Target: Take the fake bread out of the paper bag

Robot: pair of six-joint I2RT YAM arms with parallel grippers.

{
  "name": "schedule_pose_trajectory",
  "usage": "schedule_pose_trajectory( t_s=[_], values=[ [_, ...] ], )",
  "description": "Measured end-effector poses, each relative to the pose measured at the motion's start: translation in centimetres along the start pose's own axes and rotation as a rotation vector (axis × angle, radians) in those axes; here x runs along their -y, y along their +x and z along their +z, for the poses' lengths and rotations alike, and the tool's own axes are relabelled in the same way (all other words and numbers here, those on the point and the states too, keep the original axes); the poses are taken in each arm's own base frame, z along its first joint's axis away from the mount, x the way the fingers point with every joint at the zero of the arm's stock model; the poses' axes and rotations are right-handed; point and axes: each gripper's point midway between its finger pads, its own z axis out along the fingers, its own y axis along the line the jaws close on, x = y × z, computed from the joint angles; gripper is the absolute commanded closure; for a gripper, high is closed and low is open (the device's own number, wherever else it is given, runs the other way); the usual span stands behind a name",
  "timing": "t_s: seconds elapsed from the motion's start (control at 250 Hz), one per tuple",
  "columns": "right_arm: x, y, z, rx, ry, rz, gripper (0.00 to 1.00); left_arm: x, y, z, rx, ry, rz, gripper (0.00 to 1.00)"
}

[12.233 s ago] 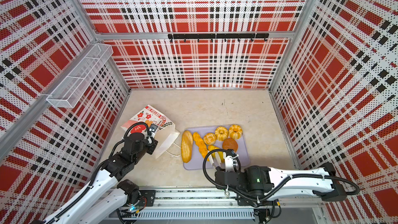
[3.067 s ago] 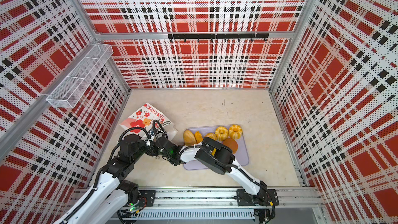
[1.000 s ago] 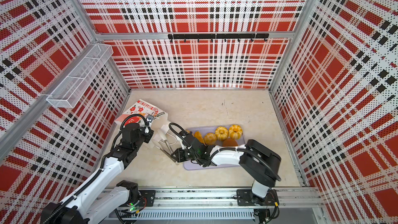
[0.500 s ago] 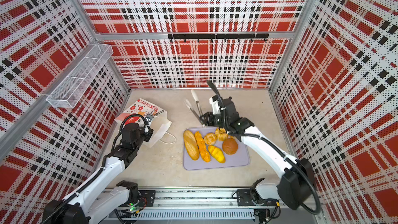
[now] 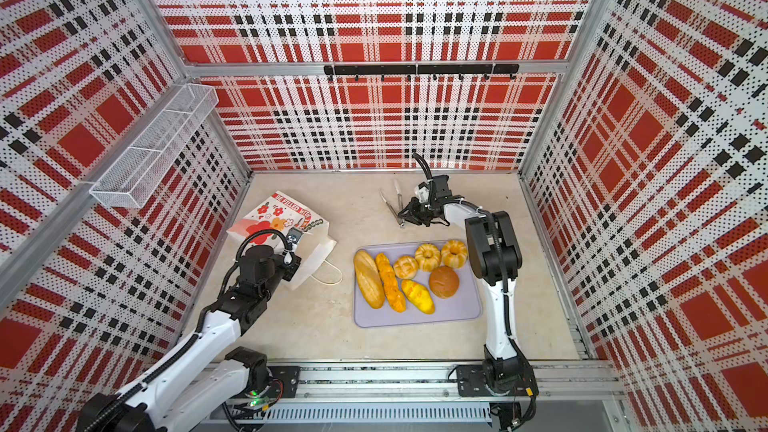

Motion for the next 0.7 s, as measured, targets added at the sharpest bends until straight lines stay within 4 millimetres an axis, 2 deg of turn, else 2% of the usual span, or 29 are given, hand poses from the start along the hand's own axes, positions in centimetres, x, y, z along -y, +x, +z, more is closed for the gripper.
schedule_pose_trajectory(
  t_s=[0.012, 0.024, 0.144, 0.232, 0.296, 0.316, 0.408, 0.436, 0.488, 0.496, 0.504, 0.516, 0.7],
  values=[
    [-0.1, -0.2, 0.0, 0.003, -0.001, -0.010, 0.47, 0.0, 0.0, 0.0, 0.001, 0.001, 0.002, 1.00],
    [-0.1, -0.3, 0.0, 0.004, 0.001, -0.001, 0.44, 0.1, 0.0, 0.0, 0.001, 0.000, 0.004, 1.00],
    [-0.2, -1.5, -0.6, 0.028, 0.033, -0.028, 0.37, 0.5, -0.1, -0.1, 0.002, 0.005, 0.024, 1.00],
    [0.7, -2.4, -1.5, 0.045, 0.098, -0.052, 0.31, 0.7, 0.0, -0.1, 0.000, 0.006, 0.031, 1.00],
    [1.4, -2.5, -2.0, 0.043, 0.160, -0.079, 0.26, 0.7, 0.0, -0.1, -0.001, 0.006, 0.034, 1.00],
    [1.6, -2.6, -2.2, 0.043, 0.179, -0.088, 0.20, 0.7, 0.0, -0.1, -0.001, 0.006, 0.034, 1.00],
    [2.4, -2.8, -3.0, 0.047, 0.278, -0.150, 0.19, 0.8, -0.1, -0.1, 0.003, 0.006, 0.034, 1.00],
    [2.4, -2.8, -3.1, 0.046, 0.310, -0.171, 0.14, 0.8, -0.1, -0.1, 0.003, 0.006, 0.034, 1.00],
    [2.1, -2.5, -3.1, 0.047, 0.355, -0.213, 0.12, 0.8, -0.1, -0.1, 0.003, 0.005, 0.034, 1.00],
    [2.0, -2.4, -3.0, 0.047, 0.360, -0.216, 0.10, 0.8, -0.1, -0.1, 0.003, 0.006, 0.034, 1.00],
    [1.9, -2.3, -3.0, 0.047, 0.369, -0.227, 0.02, 0.8, -0.1, -0.1, 0.003, 0.006, 0.034, 1.00],
    [1.7, -2.2, -2.9, 0.047, 0.376, -0.237, 0.00, 0.8, -0.1, -0.1, 0.003, 0.006, 0.034, 1.00],
    [-1.5, 0.0, -0.4, 0.049, 0.458, -0.371, 0.01, 0.9, 0.0, 0.0, 0.001, 0.007, 0.035, 1.00]
  ],
)
